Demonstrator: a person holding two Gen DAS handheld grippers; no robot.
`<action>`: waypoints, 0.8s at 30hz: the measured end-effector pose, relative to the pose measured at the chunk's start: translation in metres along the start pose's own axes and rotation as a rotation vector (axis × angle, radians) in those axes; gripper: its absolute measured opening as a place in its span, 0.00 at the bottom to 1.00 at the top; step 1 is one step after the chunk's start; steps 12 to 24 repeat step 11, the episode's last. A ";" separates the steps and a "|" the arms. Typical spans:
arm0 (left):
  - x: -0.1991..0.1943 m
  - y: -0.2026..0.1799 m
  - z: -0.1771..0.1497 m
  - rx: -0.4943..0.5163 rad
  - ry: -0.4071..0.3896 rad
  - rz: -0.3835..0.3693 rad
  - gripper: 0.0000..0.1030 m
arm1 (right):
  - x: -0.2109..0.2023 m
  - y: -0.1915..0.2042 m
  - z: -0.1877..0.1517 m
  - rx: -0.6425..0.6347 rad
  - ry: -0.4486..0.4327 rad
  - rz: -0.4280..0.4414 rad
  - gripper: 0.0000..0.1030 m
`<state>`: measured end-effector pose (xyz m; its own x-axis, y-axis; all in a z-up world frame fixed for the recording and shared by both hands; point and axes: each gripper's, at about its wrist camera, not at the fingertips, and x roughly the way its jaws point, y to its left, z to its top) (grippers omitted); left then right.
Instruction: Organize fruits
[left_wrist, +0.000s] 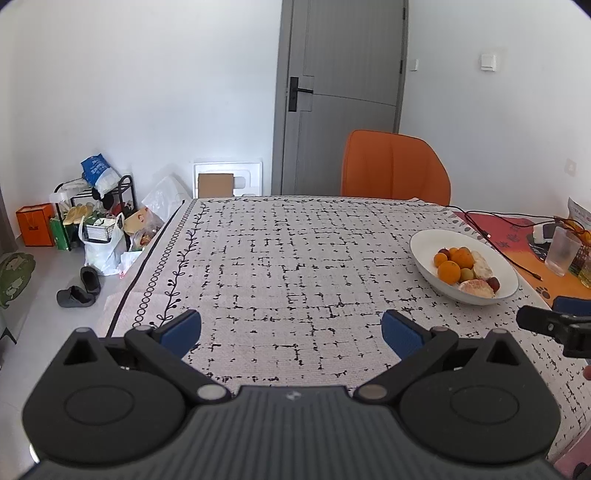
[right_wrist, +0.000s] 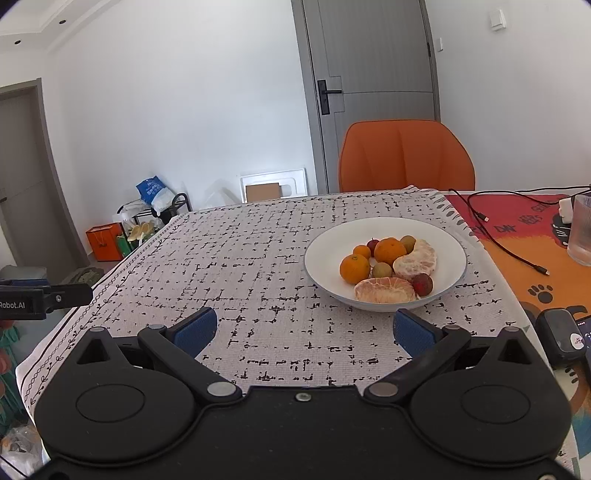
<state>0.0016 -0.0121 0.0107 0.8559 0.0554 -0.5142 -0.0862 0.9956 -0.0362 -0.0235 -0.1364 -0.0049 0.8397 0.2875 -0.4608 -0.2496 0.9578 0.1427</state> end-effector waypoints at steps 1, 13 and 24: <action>0.000 -0.001 0.000 0.005 0.000 0.001 1.00 | 0.000 0.000 0.000 0.000 0.002 -0.002 1.00; 0.000 -0.004 -0.001 0.003 -0.001 -0.004 1.00 | 0.002 0.001 -0.001 -0.003 0.008 -0.004 1.00; 0.000 -0.004 -0.001 0.003 -0.001 -0.004 1.00 | 0.002 0.001 -0.001 -0.003 0.008 -0.004 1.00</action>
